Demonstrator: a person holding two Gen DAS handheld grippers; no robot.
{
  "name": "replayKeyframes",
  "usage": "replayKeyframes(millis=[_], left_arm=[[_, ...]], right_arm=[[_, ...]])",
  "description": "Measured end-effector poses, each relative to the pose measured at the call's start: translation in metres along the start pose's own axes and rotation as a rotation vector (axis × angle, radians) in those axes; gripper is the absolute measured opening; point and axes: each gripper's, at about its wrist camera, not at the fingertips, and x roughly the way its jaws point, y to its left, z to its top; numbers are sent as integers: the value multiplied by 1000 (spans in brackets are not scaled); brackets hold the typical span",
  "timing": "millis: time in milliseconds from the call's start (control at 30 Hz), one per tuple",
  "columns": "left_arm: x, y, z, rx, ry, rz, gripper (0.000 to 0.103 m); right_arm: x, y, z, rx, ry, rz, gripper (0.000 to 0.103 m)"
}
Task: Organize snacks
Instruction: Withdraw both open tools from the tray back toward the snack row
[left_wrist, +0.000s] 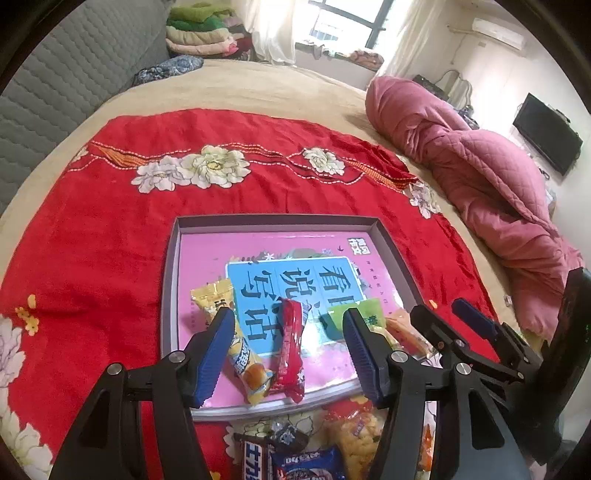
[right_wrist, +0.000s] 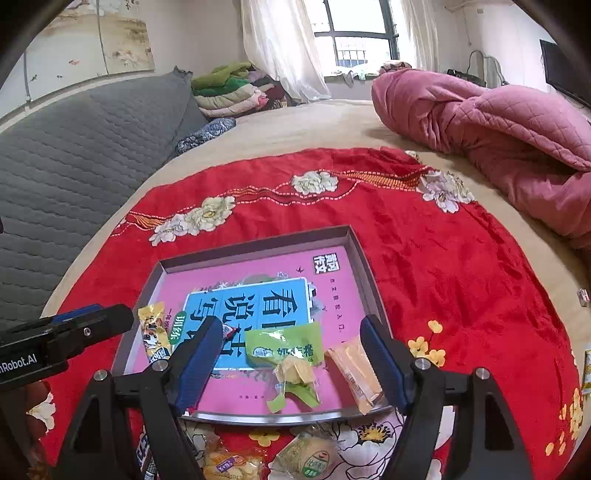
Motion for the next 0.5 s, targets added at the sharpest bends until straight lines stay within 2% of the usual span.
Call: replayKeyframes(millis=[267,333,500], left_arm=[[-12,2,1,-9,-13,4,63],[-16,3,1,-13,-18,4,63],[-29,4,-1,-11,-31,10,63]], right_arm=[[-15,0,8,8,-32,17,79],[-20,0,11,18,-43,38,84],[-32,-3,14,25,-58,45,85]])
